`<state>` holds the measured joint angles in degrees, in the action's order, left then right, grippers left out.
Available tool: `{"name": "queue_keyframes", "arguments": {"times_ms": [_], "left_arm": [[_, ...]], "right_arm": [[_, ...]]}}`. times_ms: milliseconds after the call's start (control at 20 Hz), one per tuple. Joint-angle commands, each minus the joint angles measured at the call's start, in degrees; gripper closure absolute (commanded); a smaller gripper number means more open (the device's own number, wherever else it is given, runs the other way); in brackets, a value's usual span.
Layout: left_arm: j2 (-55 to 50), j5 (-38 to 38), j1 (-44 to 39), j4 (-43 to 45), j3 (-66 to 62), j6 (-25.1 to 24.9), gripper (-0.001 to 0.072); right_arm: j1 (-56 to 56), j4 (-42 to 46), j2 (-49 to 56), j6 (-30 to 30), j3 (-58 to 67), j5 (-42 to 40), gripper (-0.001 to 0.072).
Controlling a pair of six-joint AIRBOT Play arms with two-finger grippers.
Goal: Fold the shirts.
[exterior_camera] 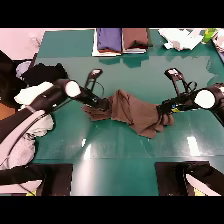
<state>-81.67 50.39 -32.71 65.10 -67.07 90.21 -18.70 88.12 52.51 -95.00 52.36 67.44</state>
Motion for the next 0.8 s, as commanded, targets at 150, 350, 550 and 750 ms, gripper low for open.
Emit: {"name": "queue_keyframes", "arguments": {"times_ms": [150,350,550,750], "left_arm": [[-10.9,-2.0,-1.2,-8.9,-6.3,-0.8,0.0201],[-11.5,-2.1,-1.1,-8.3,-6.3,-2.3,0.0597],[-5.1,1.0,4.2,-1.9,-10.3,-2.4,0.0681],[13.2,3.4,12.5,10.9,-17.4,-2.2,0.0680]], "right_arm": [[0.0,-0.1,0.1,0.0,0.0,-0.5,0.0698],[0.0,-0.1,0.0,0.0,0.0,-1.9,0.0698],[0.0,6.8,0.0,0.2,5.6,0.3,0.0698],[0.0,16.5,-1.6,2.4,20.9,5.0,0.0697]]}}
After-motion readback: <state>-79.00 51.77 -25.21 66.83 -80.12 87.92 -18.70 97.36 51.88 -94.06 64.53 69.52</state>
